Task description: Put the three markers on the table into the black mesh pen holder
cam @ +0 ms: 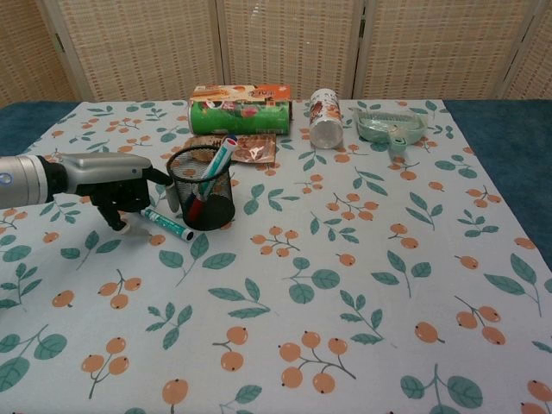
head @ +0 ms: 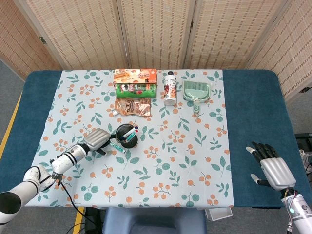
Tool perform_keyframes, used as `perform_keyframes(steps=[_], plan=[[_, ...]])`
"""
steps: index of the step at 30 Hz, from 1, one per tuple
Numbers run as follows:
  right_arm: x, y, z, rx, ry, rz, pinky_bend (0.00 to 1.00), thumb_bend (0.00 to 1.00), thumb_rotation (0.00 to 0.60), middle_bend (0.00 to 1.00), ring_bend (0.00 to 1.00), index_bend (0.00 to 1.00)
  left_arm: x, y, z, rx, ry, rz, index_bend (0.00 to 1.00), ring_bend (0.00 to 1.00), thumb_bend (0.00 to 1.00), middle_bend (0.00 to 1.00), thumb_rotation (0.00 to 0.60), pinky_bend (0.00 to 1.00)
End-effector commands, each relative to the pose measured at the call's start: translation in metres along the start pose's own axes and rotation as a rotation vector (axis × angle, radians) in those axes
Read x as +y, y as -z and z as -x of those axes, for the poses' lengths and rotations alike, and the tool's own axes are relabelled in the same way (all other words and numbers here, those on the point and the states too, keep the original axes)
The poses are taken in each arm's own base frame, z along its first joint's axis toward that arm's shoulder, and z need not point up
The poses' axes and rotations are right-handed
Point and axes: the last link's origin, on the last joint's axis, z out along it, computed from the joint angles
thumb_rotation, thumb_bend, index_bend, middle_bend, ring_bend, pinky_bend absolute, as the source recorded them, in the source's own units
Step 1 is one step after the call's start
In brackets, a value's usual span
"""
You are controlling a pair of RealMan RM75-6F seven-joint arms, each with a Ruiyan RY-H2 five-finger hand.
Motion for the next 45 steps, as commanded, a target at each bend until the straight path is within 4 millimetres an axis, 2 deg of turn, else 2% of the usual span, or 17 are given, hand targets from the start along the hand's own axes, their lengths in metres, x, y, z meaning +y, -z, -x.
perform_keyframes(steps=[1,11,25,38,45], plan=[[0.0,0.0,0.0,-0.002,0.0,-0.001,0.0,0.29,0.6,0.0,0.0,0.11,-0.001,-0.002,0.0,0.004,-0.001,-0.001,0.4,0.93,0.31,0.93,0.6,0.96],[0.0,0.0,0.0,-0.001,-0.001,-0.002,0.0,0.29,0.6,0.0,0.0,0.11,-0.004,-0.003,0.003,0.015,-0.014,-0.003,0.46,0.94,0.31,0.94,0.6,0.97],[-0.001,-0.003,0.0,-0.006,-0.001,-0.006,0.0,0.29,0.6,0.0,0.0,0.11,-0.005,-0.004,0.007,0.021,-0.006,-0.006,0.48,0.94,0.31,0.94,0.6,0.97],[0.0,-0.003,-0.001,0.0,-0.003,-0.007,0.0,0.29,0.6,0.0,0.0,0.11,-0.003,-0.005,0.011,0.032,0.004,-0.001,0.58,0.94,0.31,0.96,0.6,0.97],[-0.002,-0.003,0.0,0.0,0.0,-0.011,0.0,0.28,0.6,0.0,0.0,0.11,-0.005,-0.001,0.013,0.035,0.015,-0.004,0.59,0.94,0.31,0.96,0.6,0.97]])
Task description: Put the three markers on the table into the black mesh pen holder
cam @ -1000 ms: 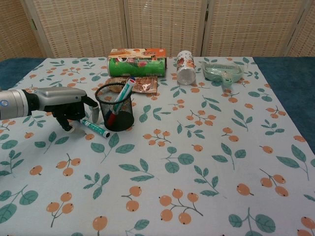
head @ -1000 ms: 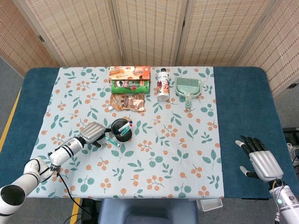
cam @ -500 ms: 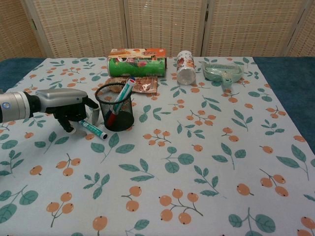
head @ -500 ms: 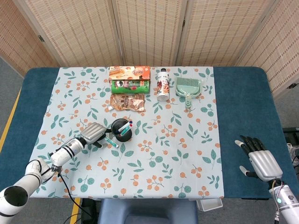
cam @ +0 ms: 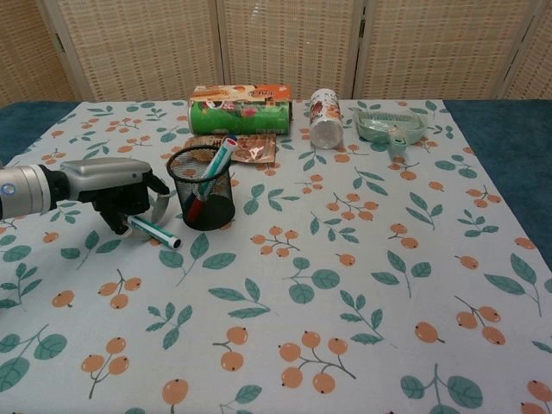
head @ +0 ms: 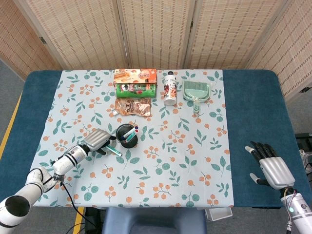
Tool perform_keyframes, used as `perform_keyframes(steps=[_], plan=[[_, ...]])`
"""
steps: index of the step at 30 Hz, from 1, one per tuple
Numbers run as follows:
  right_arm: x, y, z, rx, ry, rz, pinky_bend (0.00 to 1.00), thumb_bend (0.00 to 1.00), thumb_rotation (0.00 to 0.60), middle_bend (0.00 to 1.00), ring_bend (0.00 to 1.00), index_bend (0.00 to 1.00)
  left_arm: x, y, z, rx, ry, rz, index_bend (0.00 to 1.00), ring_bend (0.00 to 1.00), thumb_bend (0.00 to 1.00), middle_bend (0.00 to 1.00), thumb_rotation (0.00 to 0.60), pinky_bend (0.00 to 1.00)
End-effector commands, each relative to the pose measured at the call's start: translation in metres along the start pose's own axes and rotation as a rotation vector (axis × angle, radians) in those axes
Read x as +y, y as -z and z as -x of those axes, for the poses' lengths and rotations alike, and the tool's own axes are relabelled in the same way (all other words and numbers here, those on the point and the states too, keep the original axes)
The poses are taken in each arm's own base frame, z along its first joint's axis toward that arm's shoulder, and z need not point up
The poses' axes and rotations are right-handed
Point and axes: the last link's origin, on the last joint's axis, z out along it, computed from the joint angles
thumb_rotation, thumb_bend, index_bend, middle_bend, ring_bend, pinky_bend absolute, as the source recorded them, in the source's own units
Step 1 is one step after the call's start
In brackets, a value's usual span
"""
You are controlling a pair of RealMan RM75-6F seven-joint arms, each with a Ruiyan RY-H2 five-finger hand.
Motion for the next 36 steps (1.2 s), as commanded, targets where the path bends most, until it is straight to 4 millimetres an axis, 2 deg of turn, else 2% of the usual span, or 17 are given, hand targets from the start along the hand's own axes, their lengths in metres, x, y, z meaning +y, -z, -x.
perform_keyframes(steps=[1,6,12,15,20,26,32,36], plan=[[-0.001,0.0,0.001,-0.001,0.001,-0.001,0.0,0.28,0.6,0.0,0.0,0.11,0.0,0.001,0.001,0.0,0.003,0.001,0.59,0.94,0.31,0.96,0.6,0.97],[-0.001,-0.001,0.001,-0.004,0.002,-0.001,0.0,0.29,0.6,0.0,0.0,0.11,0.001,0.004,0.001,0.008,0.015,0.008,0.6,0.94,0.31,0.96,0.6,0.97],[-0.001,-0.001,0.001,-0.003,0.001,-0.001,0.0,0.29,0.6,0.0,0.0,0.11,-0.006,0.015,-0.018,0.09,0.07,0.0,0.6,0.94,0.31,0.96,0.6,0.97],[0.0,-0.001,0.0,-0.002,0.0,-0.003,0.0,0.29,0.6,0.0,0.0,0.11,-0.009,0.028,-0.031,0.158,0.188,-0.01,0.6,0.94,0.31,0.96,0.6,0.97],[-0.001,-0.002,0.001,-0.012,-0.001,-0.008,0.0,0.28,0.6,0.0,0.0,0.11,-0.008,0.051,-0.068,0.284,0.527,-0.034,0.59,0.95,0.31,0.96,0.6,0.98],[-0.001,-0.002,0.002,-0.015,-0.001,-0.01,0.0,0.29,0.6,0.0,0.0,0.11,-0.007,0.076,-0.114,0.384,0.692,-0.081,0.59,0.95,0.31,0.96,0.6,0.98],[-0.001,-0.004,0.003,-0.023,-0.004,-0.009,0.0,0.29,0.6,0.0,0.0,0.11,-0.002,0.08,-0.145,0.455,0.825,-0.127,0.59,0.95,0.31,0.96,0.6,0.98],[0.0,-0.005,0.002,-0.02,-0.006,-0.007,0.0,0.28,0.6,0.0,0.0,0.11,0.015,0.069,-0.145,0.453,0.861,-0.119,0.59,0.95,0.31,0.96,0.6,0.98]])
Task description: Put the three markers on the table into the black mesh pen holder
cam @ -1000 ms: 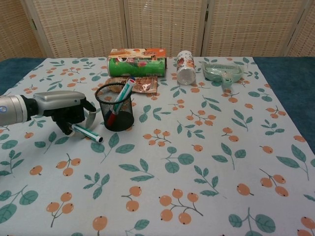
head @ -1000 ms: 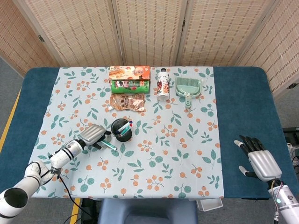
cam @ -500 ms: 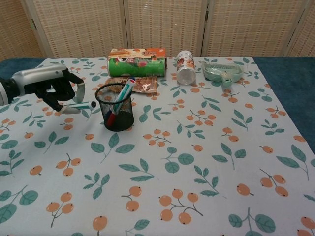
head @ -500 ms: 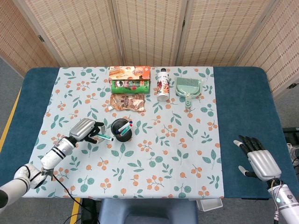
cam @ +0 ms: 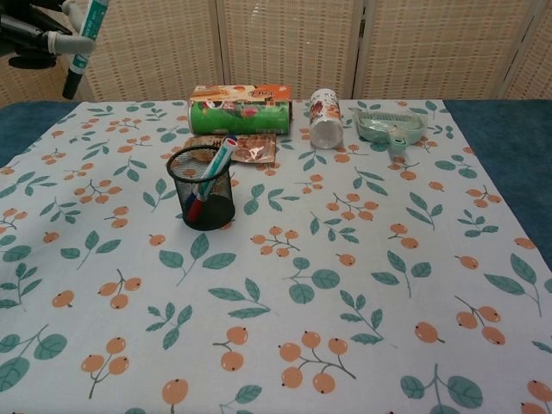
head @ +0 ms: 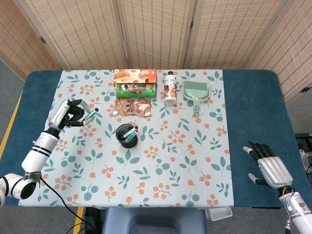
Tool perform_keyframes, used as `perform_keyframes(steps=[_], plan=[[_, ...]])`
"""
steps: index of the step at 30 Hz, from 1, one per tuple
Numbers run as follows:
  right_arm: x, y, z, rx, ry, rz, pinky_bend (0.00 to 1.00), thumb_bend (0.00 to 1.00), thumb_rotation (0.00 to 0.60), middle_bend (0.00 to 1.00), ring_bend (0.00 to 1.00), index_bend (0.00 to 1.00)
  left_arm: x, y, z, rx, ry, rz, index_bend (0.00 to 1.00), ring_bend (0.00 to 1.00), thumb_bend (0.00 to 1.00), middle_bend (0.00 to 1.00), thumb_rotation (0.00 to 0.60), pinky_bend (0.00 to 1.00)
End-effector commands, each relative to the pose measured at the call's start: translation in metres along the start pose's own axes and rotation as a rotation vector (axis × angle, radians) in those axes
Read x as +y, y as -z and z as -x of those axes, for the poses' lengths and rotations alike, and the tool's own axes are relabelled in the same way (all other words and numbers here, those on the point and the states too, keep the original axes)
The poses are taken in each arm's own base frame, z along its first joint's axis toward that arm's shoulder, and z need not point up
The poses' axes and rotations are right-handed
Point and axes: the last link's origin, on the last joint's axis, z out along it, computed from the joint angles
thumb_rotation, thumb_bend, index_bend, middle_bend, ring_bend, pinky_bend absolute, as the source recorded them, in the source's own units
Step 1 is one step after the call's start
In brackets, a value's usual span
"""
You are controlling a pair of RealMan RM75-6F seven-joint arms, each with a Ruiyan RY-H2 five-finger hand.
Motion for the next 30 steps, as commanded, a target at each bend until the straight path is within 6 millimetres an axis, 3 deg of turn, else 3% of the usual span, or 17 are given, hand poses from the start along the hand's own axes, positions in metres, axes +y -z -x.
perform_keyframes(steps=[1,13,23,30], plan=[[0.0,-0.001,-0.001,0.001,-0.002,-0.001,0.0,0.28,0.6,0.0,0.0,0.11,0.011,-0.005,0.016,-0.011,0.03,-0.004,0.59,0.95,0.31,0.96,0.6,0.98],[0.006,0.007,-0.008,0.02,-0.032,-0.021,0.0,0.28,0.6,0.0,0.0,0.11,0.029,-0.015,0.099,-0.126,0.128,-0.008,0.59,0.95,0.31,0.96,0.6,0.98],[0.01,0.018,-0.014,0.05,-0.056,-0.04,0.0,0.29,0.6,0.0,0.0,0.11,0.026,-0.034,0.132,-0.136,0.114,-0.031,0.59,0.95,0.31,0.96,0.6,0.98],[0.012,0.015,-0.014,0.042,-0.056,-0.043,0.0,0.29,0.6,0.0,0.0,0.11,0.016,-0.048,0.143,-0.138,0.142,-0.058,0.59,0.95,0.31,0.96,0.6,0.98]])
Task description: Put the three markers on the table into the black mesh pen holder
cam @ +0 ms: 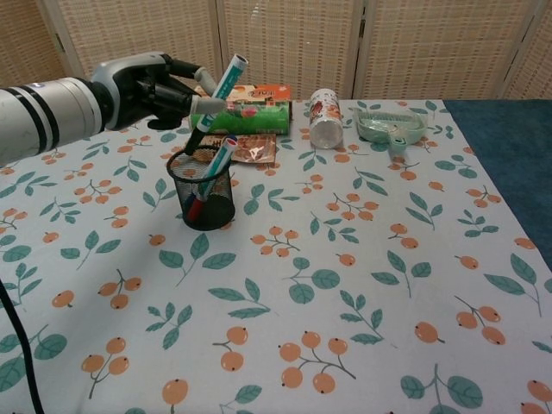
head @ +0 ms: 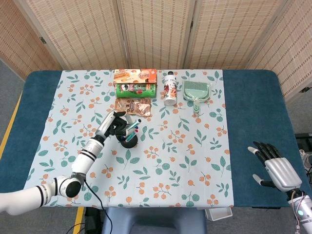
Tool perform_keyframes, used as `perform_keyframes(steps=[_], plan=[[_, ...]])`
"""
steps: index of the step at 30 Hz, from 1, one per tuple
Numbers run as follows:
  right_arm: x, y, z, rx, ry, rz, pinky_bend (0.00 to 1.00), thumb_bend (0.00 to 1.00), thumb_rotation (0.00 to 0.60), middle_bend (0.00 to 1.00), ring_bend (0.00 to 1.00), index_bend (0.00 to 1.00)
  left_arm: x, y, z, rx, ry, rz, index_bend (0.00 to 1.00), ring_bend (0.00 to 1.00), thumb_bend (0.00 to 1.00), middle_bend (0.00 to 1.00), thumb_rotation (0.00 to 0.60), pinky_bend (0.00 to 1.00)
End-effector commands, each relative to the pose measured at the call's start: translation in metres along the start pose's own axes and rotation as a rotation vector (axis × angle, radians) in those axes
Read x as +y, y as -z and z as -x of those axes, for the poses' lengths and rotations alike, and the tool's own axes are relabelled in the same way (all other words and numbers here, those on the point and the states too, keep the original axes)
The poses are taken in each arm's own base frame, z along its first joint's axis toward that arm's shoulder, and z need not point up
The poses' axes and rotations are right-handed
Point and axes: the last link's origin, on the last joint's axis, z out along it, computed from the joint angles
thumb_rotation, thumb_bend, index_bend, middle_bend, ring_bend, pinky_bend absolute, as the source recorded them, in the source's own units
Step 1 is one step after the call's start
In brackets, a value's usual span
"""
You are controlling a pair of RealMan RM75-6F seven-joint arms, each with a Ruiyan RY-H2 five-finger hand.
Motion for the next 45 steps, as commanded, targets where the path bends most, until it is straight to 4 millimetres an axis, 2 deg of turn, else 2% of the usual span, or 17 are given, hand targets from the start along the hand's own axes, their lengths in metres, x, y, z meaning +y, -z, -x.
perform_keyframes(steps=[1,9,16,18,23,25,29,33,35,38,40,43,45], plan=[[0.001,-0.001,-0.001,0.0,-0.002,0.001,0.0,0.29,0.6,0.0,0.0,0.11,-0.003,-0.006,0.007,-0.003,0.03,-0.003,0.59,0.95,0.31,0.96,0.6,0.98],[0.001,0.005,-0.003,0.017,-0.006,-0.006,0.0,0.29,0.6,0.0,0.0,0.11,-0.019,-0.009,0.011,0.003,0.006,-0.006,0.59,0.95,0.31,0.96,0.6,0.98],[-0.001,0.004,0.0,0.009,0.001,-0.006,0.0,0.28,0.6,0.0,0.0,0.11,-0.038,0.0,0.008,0.008,0.015,-0.015,0.57,0.95,0.31,0.96,0.6,0.98],[-0.002,0.004,0.0,0.009,0.003,-0.007,0.0,0.29,0.6,0.0,0.0,0.11,-0.043,0.004,0.007,0.003,0.004,-0.015,0.51,0.95,0.31,0.96,0.6,0.98],[-0.003,0.004,0.001,0.007,0.005,-0.009,0.0,0.29,0.6,0.0,0.0,0.11,-0.05,0.01,0.0,-0.005,-0.039,-0.022,0.13,0.91,0.23,0.91,0.6,0.96],[-0.003,0.004,0.001,0.006,0.006,-0.008,0.0,0.29,0.6,0.0,0.0,0.11,-0.05,0.012,-0.004,-0.01,-0.073,-0.014,0.06,0.91,0.21,0.9,0.6,0.96],[-0.002,0.004,0.001,0.006,0.008,-0.007,0.0,0.29,0.6,0.0,0.0,0.11,-0.044,0.026,-0.018,-0.006,-0.183,0.028,0.02,0.87,0.2,0.85,0.6,0.93],[-0.001,0.005,0.0,0.012,0.004,0.0,0.0,0.29,0.6,0.0,0.0,0.11,-0.035,0.068,-0.057,0.043,-0.469,0.09,0.01,0.78,0.2,0.76,0.6,0.88],[-0.001,0.006,0.0,0.015,0.004,0.003,0.0,0.29,0.6,0.0,0.0,0.11,-0.031,0.1,-0.082,0.098,-0.651,0.095,0.0,0.66,0.19,0.66,0.6,0.83],[-0.002,0.005,0.001,0.017,0.009,0.007,0.0,0.29,0.6,0.0,0.0,0.11,-0.024,0.149,-0.114,0.201,-0.873,0.063,0.0,0.53,0.18,0.56,0.6,0.81],[-0.004,0.004,0.003,0.016,0.018,0.011,0.0,0.29,0.6,0.0,0.0,0.11,-0.021,0.183,-0.129,0.28,-0.969,0.034,0.0,0.49,0.17,0.53,0.6,0.81],[-0.006,0.001,0.005,0.013,0.025,0.018,0.0,0.29,0.6,0.0,0.0,0.11,-0.021,0.221,-0.142,0.359,-1.02,-0.007,0.0,0.47,0.17,0.49,0.6,0.8],[-0.007,-0.001,0.006,0.019,0.037,0.03,0.0,0.29,0.6,0.0,0.0,0.11,-0.025,0.246,-0.15,0.4,-1.066,-0.05,0.0,0.42,0.17,0.45,0.6,0.79]])
